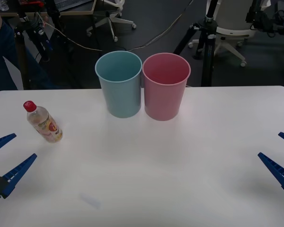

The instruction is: Grasp the object on the table and drop it into the matching bin: aluminum can to the light blue bin, PET bottle to the pink bin.

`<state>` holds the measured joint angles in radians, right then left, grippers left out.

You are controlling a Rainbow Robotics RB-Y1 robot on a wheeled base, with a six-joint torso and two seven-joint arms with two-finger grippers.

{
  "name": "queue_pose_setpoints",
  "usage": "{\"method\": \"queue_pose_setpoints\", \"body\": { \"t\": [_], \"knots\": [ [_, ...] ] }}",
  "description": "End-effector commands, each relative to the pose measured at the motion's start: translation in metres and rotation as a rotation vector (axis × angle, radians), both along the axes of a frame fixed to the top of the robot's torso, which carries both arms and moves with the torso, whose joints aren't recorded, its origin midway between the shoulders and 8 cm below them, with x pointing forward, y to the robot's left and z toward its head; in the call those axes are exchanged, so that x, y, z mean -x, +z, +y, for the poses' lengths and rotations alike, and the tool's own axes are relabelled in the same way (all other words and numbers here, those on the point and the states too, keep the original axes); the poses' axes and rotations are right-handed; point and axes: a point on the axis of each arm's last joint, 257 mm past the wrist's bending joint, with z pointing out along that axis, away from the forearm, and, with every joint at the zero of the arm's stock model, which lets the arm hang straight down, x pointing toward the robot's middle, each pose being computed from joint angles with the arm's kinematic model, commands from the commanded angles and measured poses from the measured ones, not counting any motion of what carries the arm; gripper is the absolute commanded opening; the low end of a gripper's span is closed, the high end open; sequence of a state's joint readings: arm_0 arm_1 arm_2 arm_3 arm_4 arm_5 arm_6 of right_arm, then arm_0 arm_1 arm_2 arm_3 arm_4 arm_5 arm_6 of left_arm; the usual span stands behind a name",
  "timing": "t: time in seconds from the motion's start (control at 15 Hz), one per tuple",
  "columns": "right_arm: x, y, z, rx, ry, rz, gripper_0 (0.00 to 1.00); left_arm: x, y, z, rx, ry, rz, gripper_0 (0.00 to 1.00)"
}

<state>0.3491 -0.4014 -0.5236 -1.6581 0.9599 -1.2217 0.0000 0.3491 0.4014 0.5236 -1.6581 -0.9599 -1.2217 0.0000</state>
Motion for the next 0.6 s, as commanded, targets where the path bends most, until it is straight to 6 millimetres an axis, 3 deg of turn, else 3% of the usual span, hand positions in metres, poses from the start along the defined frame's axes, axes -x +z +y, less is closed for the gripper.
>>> {"method": "queue_pose_setpoints", "body": {
  "t": [0.07, 0.27, 0.6],
  "knots": [
    [0.000, 0.000, 0.000, 0.000, 0.000, 0.000, 1.00, 0.000, 0.000, 0.000, 0.000, 0.000, 0.000, 1.00],
    [0.000, 0.000, 0.000, 0.000, 0.000, 0.000, 1.00, -0.011, -0.001, -0.009, 0.019, -0.014, -0.008, 1.00],
    [0.000, 0.000, 0.000, 0.000, 0.000, 0.000, 1.00, 0.001, -0.015, 0.000, 0.035, 0.025, 0.034, 1.00]
  ]
}}
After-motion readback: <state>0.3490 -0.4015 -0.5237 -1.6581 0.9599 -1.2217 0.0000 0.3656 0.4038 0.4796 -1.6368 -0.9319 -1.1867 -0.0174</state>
